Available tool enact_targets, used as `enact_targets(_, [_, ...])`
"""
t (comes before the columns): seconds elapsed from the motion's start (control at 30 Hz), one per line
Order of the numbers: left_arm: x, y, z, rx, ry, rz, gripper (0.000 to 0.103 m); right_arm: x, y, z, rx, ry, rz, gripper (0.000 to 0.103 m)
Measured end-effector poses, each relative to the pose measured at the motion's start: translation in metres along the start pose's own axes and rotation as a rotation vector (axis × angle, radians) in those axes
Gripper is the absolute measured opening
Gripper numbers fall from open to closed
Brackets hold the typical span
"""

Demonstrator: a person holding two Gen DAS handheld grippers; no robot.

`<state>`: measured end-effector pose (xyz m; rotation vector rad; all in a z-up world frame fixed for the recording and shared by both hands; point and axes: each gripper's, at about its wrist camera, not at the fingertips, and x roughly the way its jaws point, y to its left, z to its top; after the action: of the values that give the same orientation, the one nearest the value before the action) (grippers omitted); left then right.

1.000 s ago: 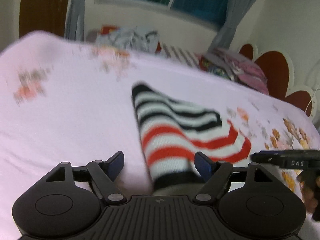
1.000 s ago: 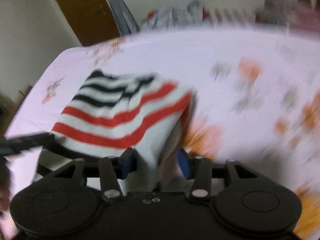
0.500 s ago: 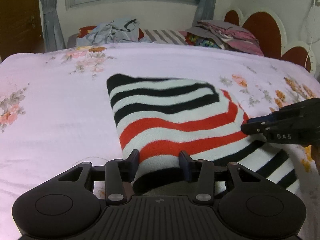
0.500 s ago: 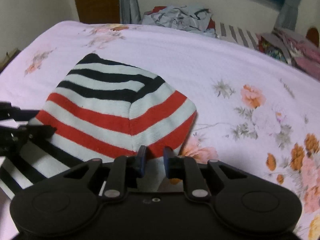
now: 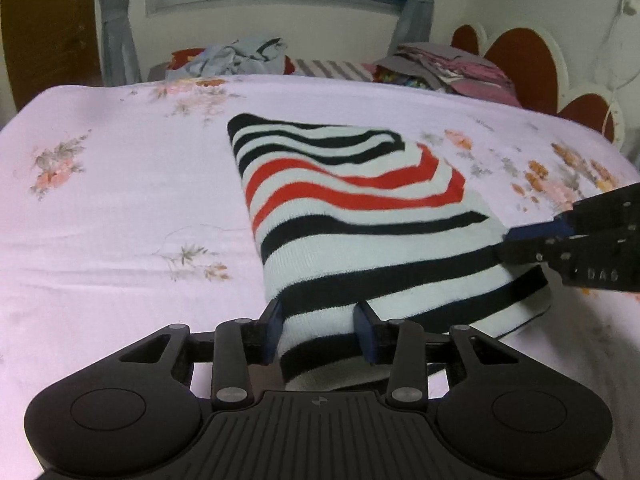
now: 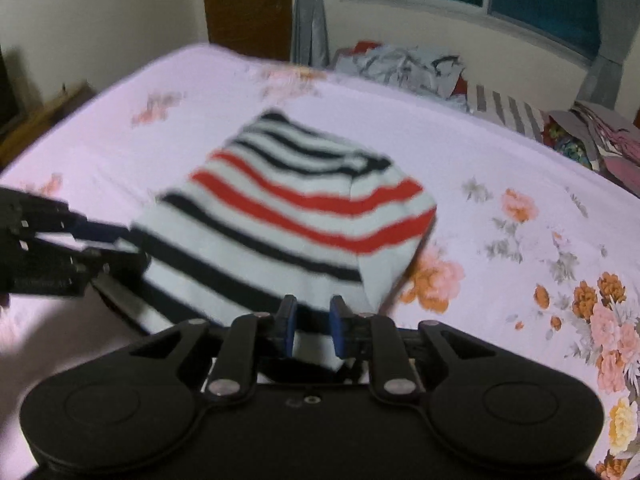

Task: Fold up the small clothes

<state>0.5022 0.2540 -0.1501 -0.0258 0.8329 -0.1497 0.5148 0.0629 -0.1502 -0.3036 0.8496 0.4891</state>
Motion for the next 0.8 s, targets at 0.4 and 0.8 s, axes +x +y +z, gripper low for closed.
enact_targets(0.4, [0.007,-0.012,-0.008,-0.008,0.013,0.067,0.039,0.009,-0.008,-0.023,0.012,-0.04,-0.015,0.001])
enact_targets(0.8, [0.002,-0.019,-0.007,-0.018,0.02,0.118,0.039,0.004,-0.011,-0.03,0.051,-0.041,-0.009,0.001])
